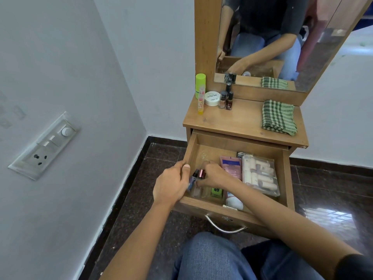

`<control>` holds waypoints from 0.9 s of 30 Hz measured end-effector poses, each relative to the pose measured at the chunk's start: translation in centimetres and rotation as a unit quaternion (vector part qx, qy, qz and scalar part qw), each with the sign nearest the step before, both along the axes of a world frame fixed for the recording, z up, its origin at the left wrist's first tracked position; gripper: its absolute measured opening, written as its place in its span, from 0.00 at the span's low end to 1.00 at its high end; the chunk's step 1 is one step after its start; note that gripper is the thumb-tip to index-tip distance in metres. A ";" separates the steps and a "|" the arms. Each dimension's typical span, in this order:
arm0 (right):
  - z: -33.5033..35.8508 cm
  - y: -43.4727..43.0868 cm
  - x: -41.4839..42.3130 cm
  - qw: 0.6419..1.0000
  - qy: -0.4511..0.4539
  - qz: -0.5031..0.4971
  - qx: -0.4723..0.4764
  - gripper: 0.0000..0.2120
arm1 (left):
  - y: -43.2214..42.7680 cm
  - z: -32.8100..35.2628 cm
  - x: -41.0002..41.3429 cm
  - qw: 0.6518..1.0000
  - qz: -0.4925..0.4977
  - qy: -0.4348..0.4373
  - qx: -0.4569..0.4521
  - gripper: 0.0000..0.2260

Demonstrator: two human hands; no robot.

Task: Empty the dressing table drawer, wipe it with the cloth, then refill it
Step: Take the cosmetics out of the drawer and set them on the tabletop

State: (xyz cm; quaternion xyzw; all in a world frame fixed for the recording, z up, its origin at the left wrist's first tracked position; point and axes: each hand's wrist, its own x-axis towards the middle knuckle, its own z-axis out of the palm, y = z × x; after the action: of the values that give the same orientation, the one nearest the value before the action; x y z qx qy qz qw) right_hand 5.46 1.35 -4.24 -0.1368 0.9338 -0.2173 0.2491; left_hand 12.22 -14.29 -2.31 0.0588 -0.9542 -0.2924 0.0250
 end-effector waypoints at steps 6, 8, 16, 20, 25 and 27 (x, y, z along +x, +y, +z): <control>1.2 0.2 0.9 0.992 -0.027 -0.061 -0.103 0.25 | 0.0 0.0 0.0 1.000 -0.001 0.005 -0.001 0.21; 1.2 0.0 1.6 0.989 -0.049 -0.065 -0.125 0.27 | 0.0 -0.1 0.0 1.000 -0.001 0.007 -0.003 0.21; 4.3 0.2 1.7 0.982 0.002 -0.079 -0.173 0.25 | 0.0 0.0 0.0 1.000 0.004 0.004 -0.003 0.20; 9.2 0.9 -2.4 0.955 0.135 -0.125 -0.234 0.20 | 0.0 0.0 -0.1 1.000 0.003 -0.003 0.004 0.21; 11.8 0.9 -8.3 0.919 0.243 -0.187 -0.247 0.19 | 0.0 0.0 0.0 1.000 0.002 -0.002 0.011 0.21; 11.5 0.8 -9.9 0.916 0.255 -0.206 -0.231 0.19 | 0.0 -0.1 0.0 1.000 0.000 -0.001 0.009 0.21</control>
State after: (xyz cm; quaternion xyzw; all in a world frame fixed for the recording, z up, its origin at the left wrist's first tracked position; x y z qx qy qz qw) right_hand -4.40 2.20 7.22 -0.0460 0.8972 -0.4308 -0.0862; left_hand 12.19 -14.28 -2.36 0.0591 -0.9516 -0.3006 0.0230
